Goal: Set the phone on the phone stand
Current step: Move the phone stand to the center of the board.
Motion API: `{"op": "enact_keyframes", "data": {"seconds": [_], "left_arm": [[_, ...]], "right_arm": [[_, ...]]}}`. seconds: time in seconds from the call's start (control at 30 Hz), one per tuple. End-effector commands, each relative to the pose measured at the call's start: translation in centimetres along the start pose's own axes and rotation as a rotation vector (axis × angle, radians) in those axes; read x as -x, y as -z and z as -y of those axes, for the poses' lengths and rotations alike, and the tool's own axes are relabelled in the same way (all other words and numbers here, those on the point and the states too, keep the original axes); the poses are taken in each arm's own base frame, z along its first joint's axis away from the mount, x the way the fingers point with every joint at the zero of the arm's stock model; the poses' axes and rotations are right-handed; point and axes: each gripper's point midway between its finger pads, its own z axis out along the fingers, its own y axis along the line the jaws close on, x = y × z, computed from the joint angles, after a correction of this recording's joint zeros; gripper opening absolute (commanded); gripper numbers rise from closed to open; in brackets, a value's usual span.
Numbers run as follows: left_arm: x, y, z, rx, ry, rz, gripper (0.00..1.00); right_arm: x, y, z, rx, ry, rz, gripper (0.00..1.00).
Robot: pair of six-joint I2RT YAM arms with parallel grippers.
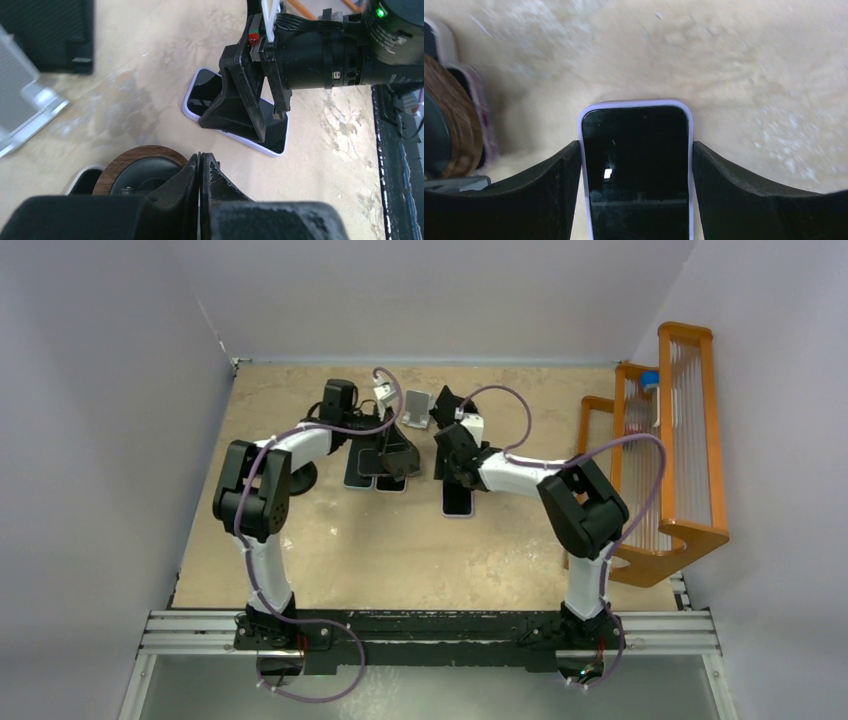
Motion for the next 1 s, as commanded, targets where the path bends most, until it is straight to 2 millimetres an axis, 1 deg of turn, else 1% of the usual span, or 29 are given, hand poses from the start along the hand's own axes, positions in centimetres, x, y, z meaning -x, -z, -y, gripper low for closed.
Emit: {"op": "enact_keyframes", "data": {"seconds": [0.0,0.13,0.23,0.27,0.37,0.4,0.47,0.57,0.67,0.77,0.8,0.83,0.87,0.9,0.93,0.97], "left_arm": [[3.0,-2.7,2.6,-0.120,-0.084,0.050,0.00],[4.6,-4.9,3.8,-0.167,-0.117,0.051,0.00],[5.2,-6.5,4.5,-0.195,-0.131,0.043,0.00],[5.7,-7.2,4.9,-0.211,-0.145,0.043,0.00],[6.0,-9.6,5.5,-0.242,-0.170,0.018,0.00],[5.3,-10.3,5.6,-0.248,-0.146,-0.014,0.00],[4.7,-11.6,5.6,-0.259,-0.142,-0.038,0.00],[3.5,-12.9,4.9,-0.262,-0.130,-0.067,0.00],[2.0,-13.8,4.3,-0.257,-0.116,-0.102,0.00],[0.5,-14.5,3.8,-0.251,-0.098,-0.146,0.00],[0.0,-14.7,3.8,-0.252,-0.094,-0.156,0.10],[-0.2,-14.7,3.8,-0.252,-0.088,-0.160,0.24],[-0.4,-14.7,3.8,-0.251,-0.087,-0.157,0.33],[-0.4,-14.5,3.9,-0.249,-0.082,-0.152,0.37],[0.3,-14.3,4.2,-0.249,-0.103,-0.126,0.43],[0.4,-14.0,4.5,-0.249,-0.105,-0.110,0.47]], "right_arm": [[1.1,2.7,2.2,0.024,-0.071,0.017,0.01],[2.5,4.7,4.9,0.003,-0.102,0.055,0.01],[3.3,6.4,6.3,0.002,-0.122,0.083,0.01],[3.7,7.2,6.6,0.006,-0.134,0.098,0.01],[3.6,8.5,7.6,0.006,-0.152,0.110,0.01],[3.5,8.8,7.9,0.005,-0.157,0.113,0.01],[3.3,9.4,8.6,-0.001,-0.165,0.123,0.01],[3.4,10.3,9.3,-0.008,-0.171,0.148,0.01],[3.9,10.9,9.5,0.000,-0.171,0.173,0.01],[4.1,11.1,9.4,0.016,-0.173,0.193,0.01],[4.2,11.1,9.3,0.021,-0.173,0.195,0.01],[4.2,11.0,9.3,0.023,-0.173,0.198,0.01],[4.1,11.0,9.3,0.023,-0.172,0.197,0.01],[4.2,10.9,9.3,0.023,-0.172,0.200,0.01],[4.2,10.9,9.2,0.023,-0.169,0.200,0.01],[4.3,10.9,9.3,0.021,-0.167,0.203,0.01]]}}
